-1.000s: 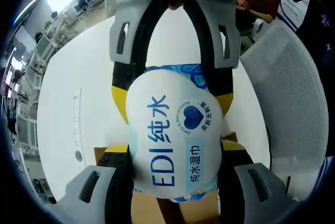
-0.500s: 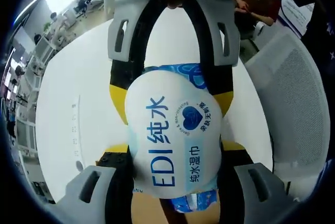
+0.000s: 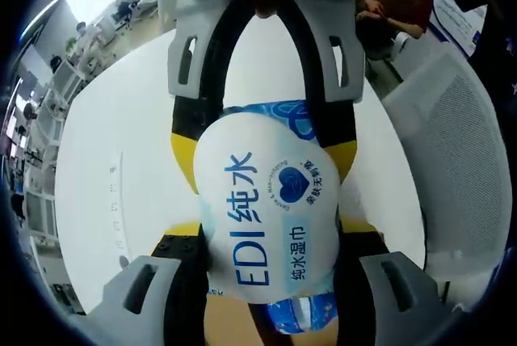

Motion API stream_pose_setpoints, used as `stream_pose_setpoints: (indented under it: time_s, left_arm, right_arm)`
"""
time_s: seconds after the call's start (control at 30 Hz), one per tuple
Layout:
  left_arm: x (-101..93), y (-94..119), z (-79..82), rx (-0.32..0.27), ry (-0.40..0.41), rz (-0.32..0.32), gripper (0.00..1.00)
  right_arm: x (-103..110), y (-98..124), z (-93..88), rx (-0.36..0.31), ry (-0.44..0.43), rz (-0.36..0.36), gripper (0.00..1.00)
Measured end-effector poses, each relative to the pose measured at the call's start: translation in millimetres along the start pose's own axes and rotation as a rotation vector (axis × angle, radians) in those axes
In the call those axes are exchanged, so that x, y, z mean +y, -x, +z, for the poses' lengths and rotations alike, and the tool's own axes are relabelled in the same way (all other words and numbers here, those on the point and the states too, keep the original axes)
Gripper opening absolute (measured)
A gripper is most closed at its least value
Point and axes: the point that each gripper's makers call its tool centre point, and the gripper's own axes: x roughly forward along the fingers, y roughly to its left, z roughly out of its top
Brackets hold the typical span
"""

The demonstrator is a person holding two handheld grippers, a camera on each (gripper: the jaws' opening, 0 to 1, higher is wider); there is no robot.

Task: Operate the shoe box by opening the lid, removing the specified soft item, and placing it in the target area until the item is outside and the box remains undamaged.

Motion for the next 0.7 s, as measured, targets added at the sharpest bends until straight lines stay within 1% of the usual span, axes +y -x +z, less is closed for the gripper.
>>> stream_pose_setpoints:
  time_s: [0.27,0.33,0.43,0.6,0.7]
  left_arm:
    - [2.5,2,15.8,-0.007,-0.009,-0.010,0.62]
    - [3.4,2,19.6,-0.010,-0.012,-0.008,0.62]
    - [5.3,0,24.7,-0.012,-0.016,-0.005,0.62]
    - [7.7,-4,27.9,-0.015,-0.017,-0.001,0.62]
    - [9.5,-8,26.8,-0.019,-0.012,0.004,0.62]
  right_arm:
    - [2,15,2.1,-0.014,-0.008,-0.005,0.49]
    - [-1,20,-1.8,-0.015,-0.005,-0.009,0.49]
    - [-2,23,-2.4,-0.013,-0.002,-0.012,0.48]
    - [-4,25,-5.6,-0.009,0.003,-0.014,0.48]
    - [-5,24,-7.9,-0.003,0.009,-0.012,0.48]
